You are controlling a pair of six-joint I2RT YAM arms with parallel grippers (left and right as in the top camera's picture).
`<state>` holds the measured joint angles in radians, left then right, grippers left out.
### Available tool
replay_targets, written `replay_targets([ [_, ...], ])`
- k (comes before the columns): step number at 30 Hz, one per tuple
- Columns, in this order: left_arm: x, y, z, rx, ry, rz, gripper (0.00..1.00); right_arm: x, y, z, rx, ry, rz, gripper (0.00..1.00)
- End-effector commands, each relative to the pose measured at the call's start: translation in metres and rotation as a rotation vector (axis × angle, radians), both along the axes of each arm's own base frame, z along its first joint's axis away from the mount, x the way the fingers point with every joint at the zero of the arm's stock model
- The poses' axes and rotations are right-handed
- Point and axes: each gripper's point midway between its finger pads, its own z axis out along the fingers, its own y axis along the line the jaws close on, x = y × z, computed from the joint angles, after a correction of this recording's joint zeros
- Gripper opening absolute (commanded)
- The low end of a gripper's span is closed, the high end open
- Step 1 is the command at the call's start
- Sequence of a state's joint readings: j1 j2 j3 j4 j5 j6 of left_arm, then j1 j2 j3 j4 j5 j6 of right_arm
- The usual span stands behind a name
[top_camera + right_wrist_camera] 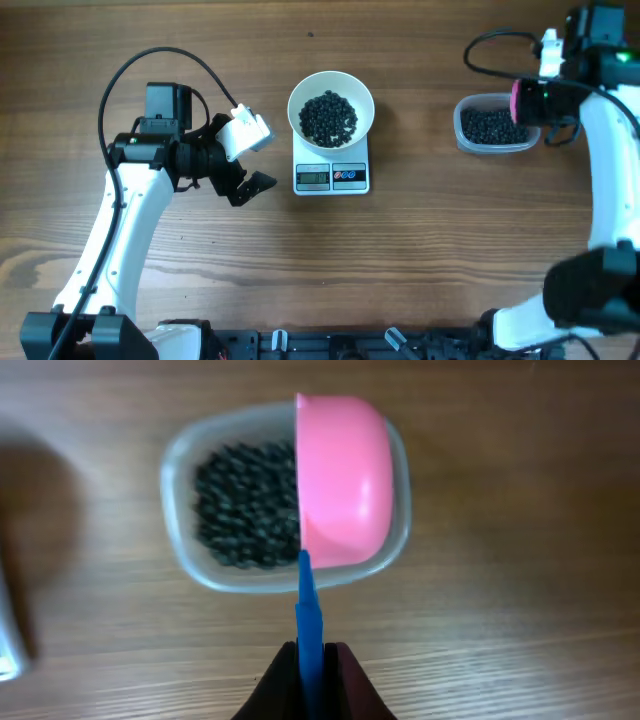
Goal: Scoop item into bowl and weigh 150g on scale
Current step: 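Dip the pink scoop into the bean tub and fill it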
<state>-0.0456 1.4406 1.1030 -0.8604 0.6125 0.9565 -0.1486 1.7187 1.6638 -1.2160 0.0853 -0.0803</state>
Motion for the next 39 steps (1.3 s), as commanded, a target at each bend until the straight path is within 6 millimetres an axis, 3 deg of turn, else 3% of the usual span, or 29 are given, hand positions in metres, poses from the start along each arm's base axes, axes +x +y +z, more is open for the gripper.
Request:
replay_targets([
  [1,-0.002,-0.001,0.005,-0.017,-0.02,-0.016,1.0,0.001,-0.016,-0.023,-0.085,0.095,0.012,0.04],
  [6,-0.002,-0.001,0.005,-0.017,-0.02,-0.016,1.0,-0.004,-0.014,-0.058,-0.071,0.227,0.062,0.04],
  [10,-0.002,-0.001,0.005,-0.017,-0.02,-0.016,1.0,-0.005,0.016,-0.082,0.076,0.278,0.151,0.04],
  [13,-0.002,-0.001,0.005,-0.017,-0.02,-0.016,1.0,-0.007,0.036,-0.087,0.194,0.286,0.176,0.04],
  [16,-0.002,-0.001,0.005,-0.017,-0.02,-0.016,1.0,-0.012,0.054,-0.084,0.309,0.294,0.192,0.04],
  [19,-0.002,-0.001,0.005,-0.017,-0.02,-0.016,1.0,-0.012,0.052,-0.08,0.419,0.265,0.144,0.04],
  [28,-0.002,-0.001,0.005,-0.017,-0.02,-0.015,1.0,-0.006,-0.003,-0.06,0.699,0.087,-0.073,0.04],
  [32,-0.002,-0.001,0.005,-0.017,-0.02,-0.016,1.0,-0.011,-0.03,-0.044,0.821,-0.029,-0.087,0.04],
  [36,-0.002,-0.001,0.005,-0.017,-0.02,-0.016,1.0,-0.007,-0.014,-0.021,0.962,-0.12,-0.009,0.04],
  [39,-0.002,-0.001,0.005,-0.017,-0.02,-0.016,1.0,0.002,0.021,-0.008,1.046,-0.132,0.08,0.04],
])
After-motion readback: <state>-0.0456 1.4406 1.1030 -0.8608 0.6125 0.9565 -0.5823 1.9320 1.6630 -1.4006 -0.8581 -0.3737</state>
